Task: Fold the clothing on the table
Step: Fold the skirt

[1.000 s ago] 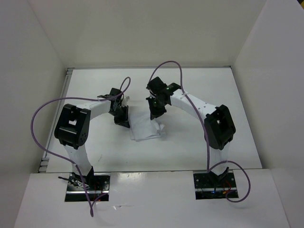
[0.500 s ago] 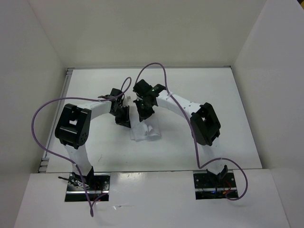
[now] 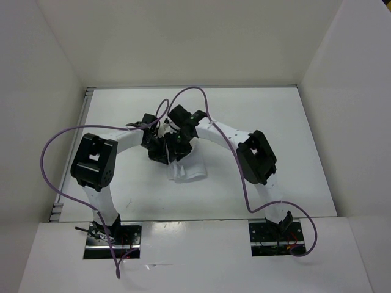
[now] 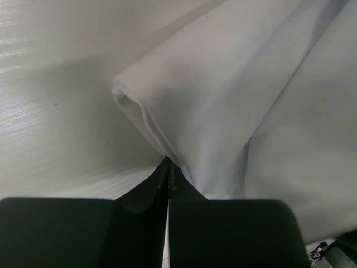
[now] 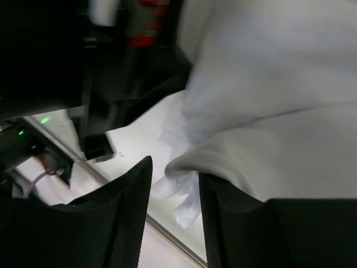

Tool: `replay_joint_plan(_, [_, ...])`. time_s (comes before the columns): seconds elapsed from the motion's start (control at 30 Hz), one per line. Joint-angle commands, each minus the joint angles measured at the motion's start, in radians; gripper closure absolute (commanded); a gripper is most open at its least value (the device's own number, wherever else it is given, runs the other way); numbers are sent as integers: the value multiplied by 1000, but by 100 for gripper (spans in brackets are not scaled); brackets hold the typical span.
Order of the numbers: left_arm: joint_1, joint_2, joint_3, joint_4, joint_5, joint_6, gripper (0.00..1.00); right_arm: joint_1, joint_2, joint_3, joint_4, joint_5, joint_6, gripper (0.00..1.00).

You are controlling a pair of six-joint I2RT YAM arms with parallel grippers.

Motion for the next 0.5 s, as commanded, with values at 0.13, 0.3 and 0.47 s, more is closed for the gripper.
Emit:
replay_joint_plan(0.13, [-5,5,25,-2,14,27,98,11,-100,45,122,-204,-49,54])
replay_joint_plan(0.3, [16,-8,34,-11,14,27,98,-1,-205,83,122,-183,-60,56])
replay_joint_plan(0.47, [36,-26,34,-21,5,36,98,-39,-201,86,-18,167,-19,71])
